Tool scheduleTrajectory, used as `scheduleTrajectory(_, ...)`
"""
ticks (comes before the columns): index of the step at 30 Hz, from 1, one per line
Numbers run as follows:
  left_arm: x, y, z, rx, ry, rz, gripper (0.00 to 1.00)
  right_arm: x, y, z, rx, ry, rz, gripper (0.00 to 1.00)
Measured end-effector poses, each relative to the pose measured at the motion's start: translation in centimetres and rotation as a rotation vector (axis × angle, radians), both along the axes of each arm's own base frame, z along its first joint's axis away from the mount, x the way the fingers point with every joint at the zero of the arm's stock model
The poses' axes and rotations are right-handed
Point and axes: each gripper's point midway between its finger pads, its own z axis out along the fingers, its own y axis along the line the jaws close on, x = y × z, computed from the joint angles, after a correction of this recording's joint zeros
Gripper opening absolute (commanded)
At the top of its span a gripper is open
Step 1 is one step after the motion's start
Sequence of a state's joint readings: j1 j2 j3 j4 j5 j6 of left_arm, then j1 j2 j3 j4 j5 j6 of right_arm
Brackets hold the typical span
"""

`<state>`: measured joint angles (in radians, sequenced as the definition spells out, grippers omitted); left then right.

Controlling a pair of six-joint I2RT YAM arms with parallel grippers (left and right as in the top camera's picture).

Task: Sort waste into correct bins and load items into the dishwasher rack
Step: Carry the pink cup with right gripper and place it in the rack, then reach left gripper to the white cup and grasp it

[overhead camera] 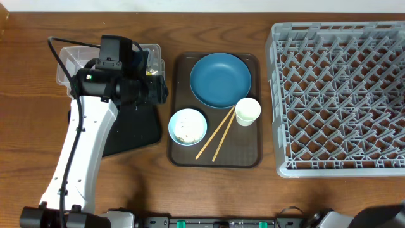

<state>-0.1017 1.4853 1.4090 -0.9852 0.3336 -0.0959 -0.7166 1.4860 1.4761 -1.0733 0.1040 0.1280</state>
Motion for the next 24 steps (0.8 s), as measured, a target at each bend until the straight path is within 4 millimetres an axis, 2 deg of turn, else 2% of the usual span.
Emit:
scheduleTrajectory(4,0.0,0.0,0.0,0.0,0.0,0.0,0.64,-0.2,-1.9,-1.9,0.047,0.043,-0.056,0.01)
scheduleTrajectory(13,0.0,0.0,0.0,0.0,0.0,0.0,0.64,0.7,-3.0,-8.4,0.168,0.165,-0.067,0.03)
scheduleTrajectory(14,0.0,0.0,0.0,0.0,0.0,0.0,0.64,0.7,-3.0,-9.1,0.181,0.178,-0.067,0.09)
scheduleTrajectory(16,0.0,0.0,0.0,0.0,0.0,0.0,0.64,0.7,-2.9,-10.2,0.204,0.202,-0.068,0.36)
scheduleTrajectory(17,0.0,0.0,0.0,0.0,0.0,0.0,0.64,0.7,-2.9,-10.6,0.214,0.213,-0.068,0.45)
scheduleTrajectory(19,0.0,0.0,0.0,0.0,0.0,0.0,0.65,0.7,-2.9,-11.4,0.227,0.227,-0.07,0.76)
scheduleTrajectory(20,0.0,0.0,0.0,0.0,0.0,0.0,0.65,0.7,-2.9,-11.5,0.23,0.229,-0.071,0.88)
scheduleTrajectory(21,0.0,0.0,0.0,0.0,0.0,0.0,0.65,0.8,-2.8,-11.6,0.237,0.219,-0.074,0.96)
scheduleTrajectory(22,0.0,0.0,0.0,0.0,0.0,0.0,0.69,1.1,-2.7,-11.6,0.248,0.204,-0.071,0.99)
scheduleTrajectory(24,0.0,0.0,0.0,0.002,-0.001,-0.003,0.7,1.5,-2.5,-11.6,0.263,0.183,-0.06,0.99)
